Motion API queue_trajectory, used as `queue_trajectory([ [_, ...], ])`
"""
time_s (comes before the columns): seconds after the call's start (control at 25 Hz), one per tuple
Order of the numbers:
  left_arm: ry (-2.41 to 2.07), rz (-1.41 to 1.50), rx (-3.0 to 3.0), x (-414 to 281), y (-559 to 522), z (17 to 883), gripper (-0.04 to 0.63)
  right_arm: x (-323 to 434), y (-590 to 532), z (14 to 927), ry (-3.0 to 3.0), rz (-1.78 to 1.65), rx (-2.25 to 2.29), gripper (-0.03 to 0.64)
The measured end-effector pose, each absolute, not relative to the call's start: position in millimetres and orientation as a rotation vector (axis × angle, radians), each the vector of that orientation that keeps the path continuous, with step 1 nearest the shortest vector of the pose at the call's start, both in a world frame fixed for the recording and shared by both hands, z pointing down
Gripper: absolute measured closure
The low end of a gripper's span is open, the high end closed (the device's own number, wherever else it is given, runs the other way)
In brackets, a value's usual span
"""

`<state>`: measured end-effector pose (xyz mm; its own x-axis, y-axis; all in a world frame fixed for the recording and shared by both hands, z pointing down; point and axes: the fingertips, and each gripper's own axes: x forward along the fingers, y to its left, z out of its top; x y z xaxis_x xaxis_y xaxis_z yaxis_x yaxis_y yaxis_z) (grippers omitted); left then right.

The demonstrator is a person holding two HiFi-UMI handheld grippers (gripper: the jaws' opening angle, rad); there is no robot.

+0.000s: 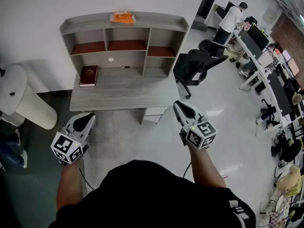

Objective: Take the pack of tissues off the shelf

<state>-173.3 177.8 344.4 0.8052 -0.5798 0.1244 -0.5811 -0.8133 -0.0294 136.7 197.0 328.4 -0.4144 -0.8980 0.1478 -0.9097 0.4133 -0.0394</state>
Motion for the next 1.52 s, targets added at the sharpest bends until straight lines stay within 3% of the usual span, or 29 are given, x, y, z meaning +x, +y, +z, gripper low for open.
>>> queue_trajectory([
  [1.28, -0.958, 0.249, 2.93, -60, 156, 356, 0.577, 242, 174, 372, -2.608, 0.298, 1.611, 0.591],
  [1.52, -0.96, 0.256, 2.908, -64, 147, 362, 0.577, 235, 162, 378, -2.605, 0.327, 1.583, 0.591],
])
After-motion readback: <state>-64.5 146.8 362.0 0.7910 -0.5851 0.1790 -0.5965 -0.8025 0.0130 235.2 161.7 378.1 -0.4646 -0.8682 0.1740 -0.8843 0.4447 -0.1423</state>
